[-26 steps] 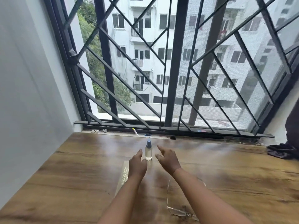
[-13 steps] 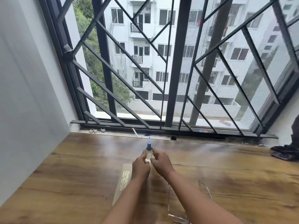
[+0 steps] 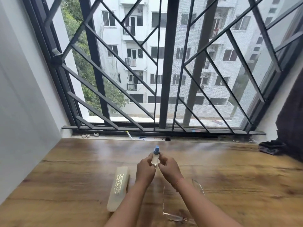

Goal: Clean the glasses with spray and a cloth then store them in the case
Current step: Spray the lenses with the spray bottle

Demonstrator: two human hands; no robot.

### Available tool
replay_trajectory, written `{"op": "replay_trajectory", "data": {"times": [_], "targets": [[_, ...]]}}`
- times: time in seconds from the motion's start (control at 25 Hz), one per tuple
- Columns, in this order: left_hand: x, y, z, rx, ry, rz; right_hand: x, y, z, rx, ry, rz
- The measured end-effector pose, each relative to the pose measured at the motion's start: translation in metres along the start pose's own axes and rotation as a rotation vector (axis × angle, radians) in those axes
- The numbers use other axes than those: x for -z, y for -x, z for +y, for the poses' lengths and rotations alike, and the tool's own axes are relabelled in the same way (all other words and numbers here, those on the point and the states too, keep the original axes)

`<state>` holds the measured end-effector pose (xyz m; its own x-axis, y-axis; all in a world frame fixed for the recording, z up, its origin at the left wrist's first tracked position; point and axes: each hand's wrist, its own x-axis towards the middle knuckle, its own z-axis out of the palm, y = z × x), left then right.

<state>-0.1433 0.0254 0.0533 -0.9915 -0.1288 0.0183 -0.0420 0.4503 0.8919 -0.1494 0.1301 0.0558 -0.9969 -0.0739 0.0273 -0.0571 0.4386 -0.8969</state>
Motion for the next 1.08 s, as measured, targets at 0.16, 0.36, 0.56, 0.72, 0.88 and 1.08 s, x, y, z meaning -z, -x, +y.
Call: {"op": "replay_trajectory", "data": {"times": [0.16,0.36,0.56,0.72,0.88,1.08], "targets": [[-0.027,0.009,0.015,-0.049,0.048,-0.077,0.035,0.023,0.004,-0.019,-0.016,0.083],[-0.066,0.030,0.044,-0.135,0.067,-0.202,0.084,0.048,0.025,-0.038,0.079,0.192],[-0.106,0.068,0.072,-0.173,0.082,-0.321,0.135,0.094,0.040,-0.079,0.124,0.333],[-0.126,0.104,0.083,-0.205,0.158,-0.410,0.162,0.137,0.055,-0.096,0.165,0.354],[-0.138,0.136,0.072,-0.212,0.174,-0.475,0.166,0.176,0.073,-0.165,0.155,0.343],[-0.143,0.154,0.056,-0.167,0.146,-0.558,0.155,0.202,0.085,-0.222,0.139,0.334]]}}
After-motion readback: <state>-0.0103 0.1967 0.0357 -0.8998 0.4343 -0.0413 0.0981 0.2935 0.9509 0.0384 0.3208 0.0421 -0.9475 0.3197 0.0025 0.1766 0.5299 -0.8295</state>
